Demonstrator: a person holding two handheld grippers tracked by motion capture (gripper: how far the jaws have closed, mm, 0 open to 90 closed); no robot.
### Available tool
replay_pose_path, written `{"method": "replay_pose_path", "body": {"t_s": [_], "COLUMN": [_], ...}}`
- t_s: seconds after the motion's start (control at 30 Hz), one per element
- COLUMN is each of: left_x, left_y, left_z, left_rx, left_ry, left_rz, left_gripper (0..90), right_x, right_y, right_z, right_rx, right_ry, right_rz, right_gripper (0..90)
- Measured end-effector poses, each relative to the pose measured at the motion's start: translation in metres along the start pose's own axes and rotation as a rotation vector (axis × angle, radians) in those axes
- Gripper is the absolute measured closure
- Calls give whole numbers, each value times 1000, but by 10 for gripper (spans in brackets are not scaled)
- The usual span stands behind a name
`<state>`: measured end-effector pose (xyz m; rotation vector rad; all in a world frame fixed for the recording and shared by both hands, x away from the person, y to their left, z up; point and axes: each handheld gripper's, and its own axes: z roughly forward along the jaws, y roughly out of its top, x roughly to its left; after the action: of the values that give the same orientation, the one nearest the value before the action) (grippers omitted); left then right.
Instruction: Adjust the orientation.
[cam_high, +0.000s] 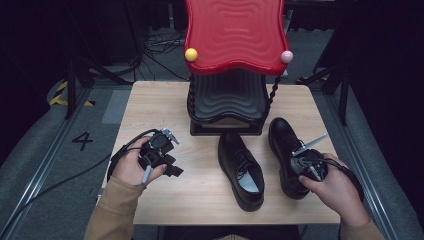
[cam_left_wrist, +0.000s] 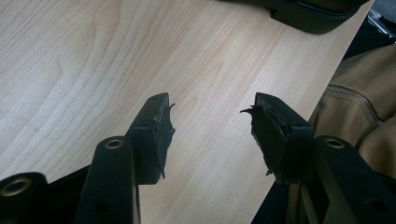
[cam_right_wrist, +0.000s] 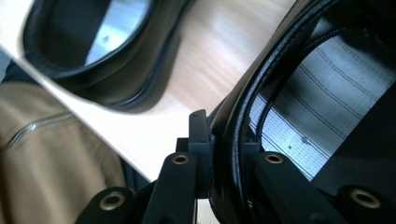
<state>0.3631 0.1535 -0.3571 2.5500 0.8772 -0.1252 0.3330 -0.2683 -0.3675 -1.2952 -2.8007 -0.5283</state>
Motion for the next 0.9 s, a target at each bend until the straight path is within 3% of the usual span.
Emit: {"method": "replay_pose_path", "body": {"t_s": [0.2, 0.37, 0.67, 0.9], "left_x": [0, 1, 0, 0], "left_y": [2, 2, 0, -8], "left_z": [0, 1, 1, -2], "left_rx": [-2, 1, 2, 1], "left_ry": [-6, -5, -1, 6], "left_rz": [6, 8, -1, -20], "left_gripper": [479, 479, 478, 478], "right_x": [18, 23, 33, 33], "right_y": [1, 1, 5, 19], "right_z": [1, 4, 6, 26], "right_rx": [33, 71, 80, 96], "right_ry": [13, 21, 28, 12], "right_rz": [-83, -120, -180, -217], "right_gripper": [827, 826, 824, 819]}}
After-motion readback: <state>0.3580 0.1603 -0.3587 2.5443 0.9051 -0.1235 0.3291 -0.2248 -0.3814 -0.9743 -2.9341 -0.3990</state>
